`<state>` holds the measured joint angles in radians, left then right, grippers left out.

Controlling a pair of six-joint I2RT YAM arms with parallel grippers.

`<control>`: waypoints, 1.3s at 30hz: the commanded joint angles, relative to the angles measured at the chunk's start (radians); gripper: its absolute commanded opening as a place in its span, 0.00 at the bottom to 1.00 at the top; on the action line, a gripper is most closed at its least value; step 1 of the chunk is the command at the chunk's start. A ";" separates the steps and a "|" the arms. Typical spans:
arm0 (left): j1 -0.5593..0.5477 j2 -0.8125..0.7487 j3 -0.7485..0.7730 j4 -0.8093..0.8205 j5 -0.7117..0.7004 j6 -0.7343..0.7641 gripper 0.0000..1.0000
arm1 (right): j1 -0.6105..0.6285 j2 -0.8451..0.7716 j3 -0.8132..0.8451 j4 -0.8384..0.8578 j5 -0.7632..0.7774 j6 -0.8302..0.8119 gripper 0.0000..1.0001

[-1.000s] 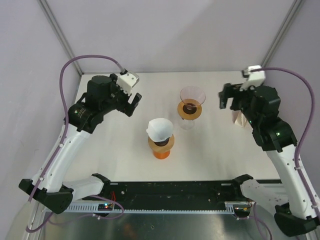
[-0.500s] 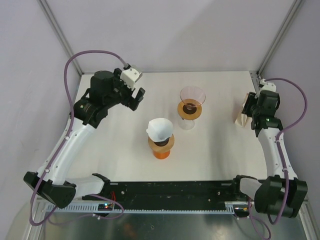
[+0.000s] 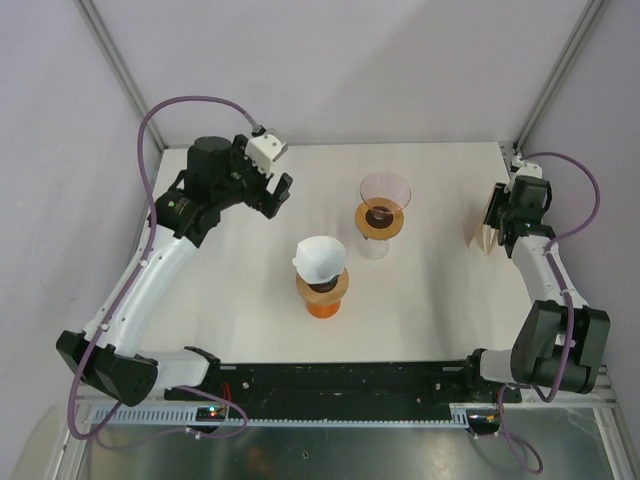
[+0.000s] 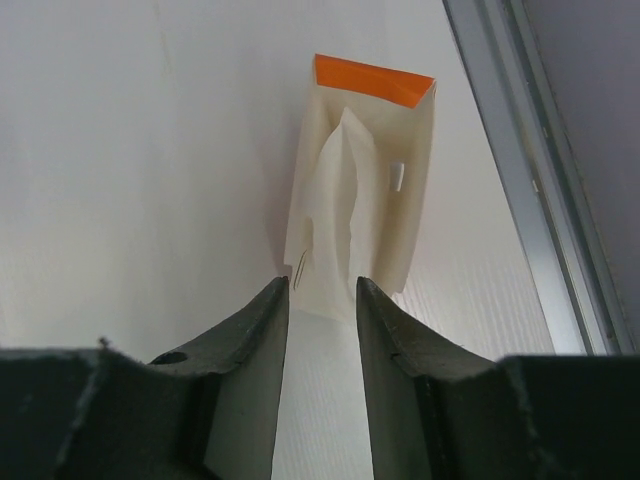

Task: Place the coffee filter in the dripper

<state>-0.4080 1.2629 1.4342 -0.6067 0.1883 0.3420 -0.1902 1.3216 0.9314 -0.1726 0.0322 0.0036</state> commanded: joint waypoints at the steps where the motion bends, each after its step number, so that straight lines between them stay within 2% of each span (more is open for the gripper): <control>1: 0.028 0.005 0.006 0.062 0.040 0.010 0.94 | 0.020 0.029 0.032 0.081 0.087 -0.042 0.37; 12: 0.054 0.006 -0.009 0.075 0.075 -0.001 0.94 | 0.058 0.117 0.031 0.135 0.224 -0.075 0.36; 32: 0.069 0.021 -0.007 0.074 0.114 -0.008 0.94 | 0.029 0.235 0.033 0.223 0.210 -0.075 0.34; 39: 0.072 0.014 -0.006 0.074 0.120 -0.008 0.95 | 0.022 0.260 0.035 0.235 0.200 -0.070 0.24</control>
<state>-0.3473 1.2850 1.4265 -0.5625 0.2852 0.3401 -0.1619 1.5684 0.9318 0.0071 0.2276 -0.0643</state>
